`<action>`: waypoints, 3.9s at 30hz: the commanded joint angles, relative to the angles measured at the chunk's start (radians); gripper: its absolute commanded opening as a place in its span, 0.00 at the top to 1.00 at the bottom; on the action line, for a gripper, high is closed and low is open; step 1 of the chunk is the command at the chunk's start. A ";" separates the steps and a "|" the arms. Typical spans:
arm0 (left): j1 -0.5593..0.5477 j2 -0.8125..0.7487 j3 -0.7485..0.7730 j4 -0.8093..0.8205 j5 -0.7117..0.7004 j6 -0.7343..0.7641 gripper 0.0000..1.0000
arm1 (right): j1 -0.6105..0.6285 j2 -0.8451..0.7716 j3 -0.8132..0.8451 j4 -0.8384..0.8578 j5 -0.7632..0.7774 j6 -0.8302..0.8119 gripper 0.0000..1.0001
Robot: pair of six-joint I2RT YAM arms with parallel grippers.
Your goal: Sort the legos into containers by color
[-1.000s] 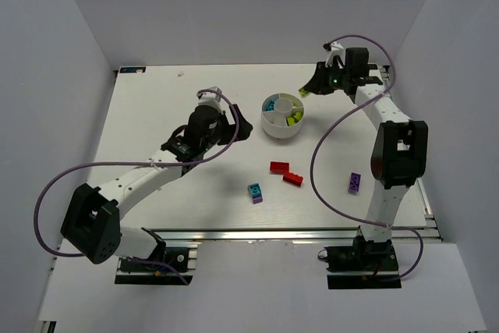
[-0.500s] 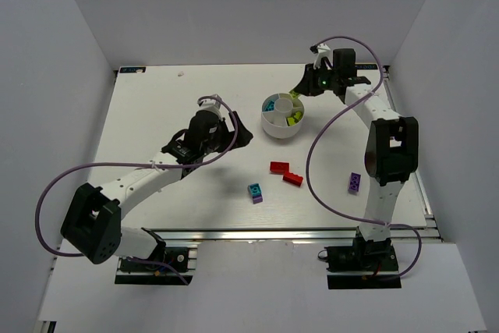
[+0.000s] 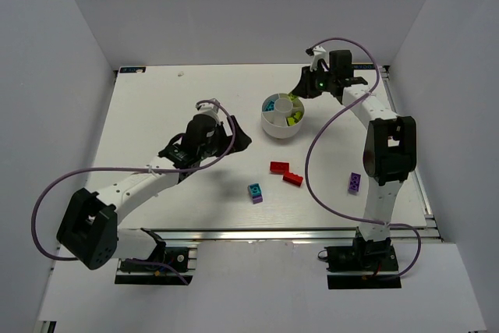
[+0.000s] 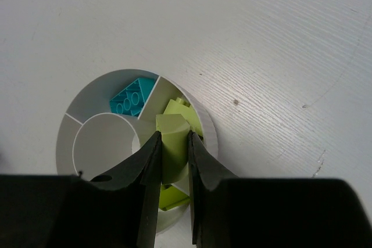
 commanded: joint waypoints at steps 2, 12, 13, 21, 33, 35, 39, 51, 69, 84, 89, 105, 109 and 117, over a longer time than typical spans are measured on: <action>0.007 -0.058 -0.020 -0.006 0.016 -0.009 0.02 | 0.008 -0.007 0.006 0.008 -0.005 -0.021 0.87; 0.007 -0.079 -0.043 -0.017 0.073 -0.007 0.02 | 0.010 -0.015 -0.011 0.000 0.015 -0.046 0.44; 0.007 -0.083 -0.048 -0.017 0.076 -0.009 0.02 | 0.008 -0.015 -0.011 -0.002 0.015 -0.047 0.43; 0.005 -0.106 -0.069 -0.034 0.112 -0.010 0.03 | 0.002 -0.061 -0.017 0.006 0.014 -0.075 0.40; -0.002 -0.104 -0.082 -0.081 0.165 -0.015 0.18 | -0.074 -0.458 -0.445 0.244 -0.307 -0.500 0.11; -0.007 -0.090 -0.068 -0.113 0.160 -0.021 0.20 | -0.076 -0.460 -0.403 0.014 -0.386 -0.636 0.12; -0.031 -0.021 -0.007 -0.209 0.128 -0.048 0.20 | -0.077 -0.489 -0.422 -0.123 -0.487 -0.667 0.48; -0.125 0.195 0.312 -0.652 -0.022 -0.248 0.19 | -0.077 -0.705 -0.658 0.095 -0.237 -0.295 0.38; -0.248 0.502 0.555 -0.896 -0.035 -0.423 0.21 | -0.085 -0.774 -0.737 0.216 -0.213 -0.212 0.34; -0.248 0.599 0.612 -0.887 -0.016 -0.392 0.46 | -0.107 -0.766 -0.724 0.227 -0.223 -0.198 0.34; -0.249 0.579 0.639 -0.901 -0.026 -0.386 0.71 | -0.110 -0.773 -0.715 0.198 -0.236 -0.208 0.34; -0.223 0.166 0.348 -0.344 0.069 -0.077 1.00 | -0.053 -0.745 -0.697 0.075 -0.468 0.093 0.42; -0.196 0.016 0.155 -0.045 0.247 0.106 1.00 | -0.019 -0.707 -0.683 0.178 -0.532 0.312 0.39; -0.191 -0.174 -0.098 0.383 0.408 0.504 1.00 | 0.080 -0.641 -0.655 0.419 -0.655 0.577 0.11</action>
